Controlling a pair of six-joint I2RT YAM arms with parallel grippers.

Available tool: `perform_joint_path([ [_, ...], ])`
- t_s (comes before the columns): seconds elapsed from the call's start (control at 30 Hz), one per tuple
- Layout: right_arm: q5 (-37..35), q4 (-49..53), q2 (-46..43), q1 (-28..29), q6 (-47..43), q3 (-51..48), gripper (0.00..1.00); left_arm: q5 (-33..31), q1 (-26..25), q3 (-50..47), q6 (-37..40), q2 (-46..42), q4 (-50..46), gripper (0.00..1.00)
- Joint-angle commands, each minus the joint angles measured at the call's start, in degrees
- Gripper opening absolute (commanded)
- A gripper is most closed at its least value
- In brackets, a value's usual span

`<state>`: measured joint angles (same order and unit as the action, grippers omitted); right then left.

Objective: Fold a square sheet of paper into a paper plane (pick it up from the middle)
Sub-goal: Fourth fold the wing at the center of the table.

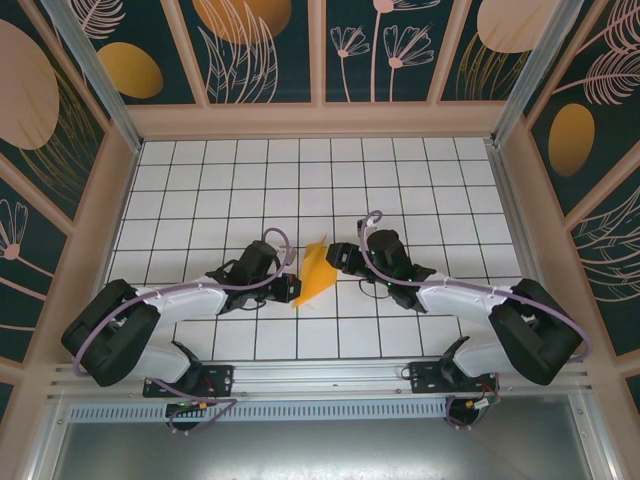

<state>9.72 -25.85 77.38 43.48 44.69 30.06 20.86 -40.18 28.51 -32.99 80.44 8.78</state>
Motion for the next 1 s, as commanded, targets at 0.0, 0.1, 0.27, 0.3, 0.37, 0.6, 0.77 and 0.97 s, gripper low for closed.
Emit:
perform_joint_path([
  [0.0, 4.98, 1.28, 3.18, 0.33, -3.8, 2.63, 0.34, 7.44, 0.28, -0.24, -1.2, 2.13, 5.37, 0.0],
  [0.1, 7.27, -3.48, 5.63, 0.8, -1.12, 1.12, 0.25, 7.51, 1.03, -0.79, -2.17, 3.11, 5.64, 0.0],
  [0.27, 9.69, -7.97, 10.1, 2.5, 1.66, 2.28, 0.15, 9.26, 2.03, -1.0, -3.47, 6.13, 5.86, 0.0],
  [0.3, 10.15, -7.91, 10.91, 2.93, 1.71, 3.04, 0.14, 9.58, 2.16, -0.92, -3.56, 6.66, 5.86, 0.0],
  [0.37, 9.97, -7.24, 12.56, 3.94, 1.91, 4.56, 0.13, 9.91, 2.46, -1.07, -3.75, 7.4, 5.85, 0.0],
  [0.6, 9.09, -6.79, 16.92, 4.24, 3.48, 6.57, 0.1, 11.73, 3.4, -2.18, -5.76, 9.38, 7.87, 0.0],
  [0.77, 9.52, -6.92, 17.98, 4.24, 3.21, 7.35, 0.09, 13.12, 4.44, -3.54, -7.07, 5.98, 9.36, 0.0],
  [0.97, 9.89, -8.4, 19.03, 4.24, 4.11, 7.11, 0.09, 16.73, 5.59, -4.28, -8.62, 6.9, 12.18, 0.0],
])
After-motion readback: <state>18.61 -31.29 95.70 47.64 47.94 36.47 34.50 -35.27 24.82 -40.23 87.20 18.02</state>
